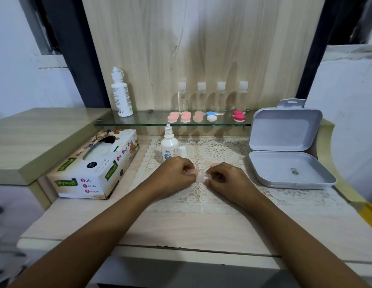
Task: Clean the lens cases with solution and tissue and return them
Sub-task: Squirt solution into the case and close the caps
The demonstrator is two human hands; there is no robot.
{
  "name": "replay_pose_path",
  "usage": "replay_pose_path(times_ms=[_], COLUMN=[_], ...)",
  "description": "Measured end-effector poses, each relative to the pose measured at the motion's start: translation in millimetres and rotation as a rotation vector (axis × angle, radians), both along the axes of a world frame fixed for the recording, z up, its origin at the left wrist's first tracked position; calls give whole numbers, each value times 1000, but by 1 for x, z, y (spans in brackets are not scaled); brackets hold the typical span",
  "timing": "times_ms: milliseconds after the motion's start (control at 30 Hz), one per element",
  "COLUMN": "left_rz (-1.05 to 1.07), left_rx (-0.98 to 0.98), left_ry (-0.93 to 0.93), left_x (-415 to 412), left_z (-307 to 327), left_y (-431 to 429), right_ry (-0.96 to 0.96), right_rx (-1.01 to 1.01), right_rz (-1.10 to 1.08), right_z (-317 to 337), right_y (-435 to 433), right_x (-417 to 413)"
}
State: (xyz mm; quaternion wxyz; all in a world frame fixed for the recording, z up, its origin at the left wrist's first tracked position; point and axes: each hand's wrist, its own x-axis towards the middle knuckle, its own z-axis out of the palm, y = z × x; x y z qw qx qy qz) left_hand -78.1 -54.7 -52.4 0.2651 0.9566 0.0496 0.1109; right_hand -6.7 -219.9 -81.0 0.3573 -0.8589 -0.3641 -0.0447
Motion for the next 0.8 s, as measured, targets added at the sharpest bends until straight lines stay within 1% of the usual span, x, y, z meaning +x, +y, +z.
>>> replay_pose_path(times_ms=[167, 333, 467, 667, 800], left_rz=[-39, -50, -77, -55, -72], left_rx=[-41, -77, -87, -123, -193], left_ry=[5, -65, -65, -119, -131], left_x=[-4, -9, -9, -6, -8], left_z=[-4, -14, -21, -25, -25], left_y=[1, 0, -3, -3, -4], right_ry=[-4, -7, -9, -18, -23], right_rx=[-12, -18, -6, -1, -10], right_rz=[-3, 3, 3, 8, 7], right_z=[0, 2, 1, 0, 1], right_y=[-1, 0, 0, 0, 1], right_x=[-1, -1, -1, -1, -1])
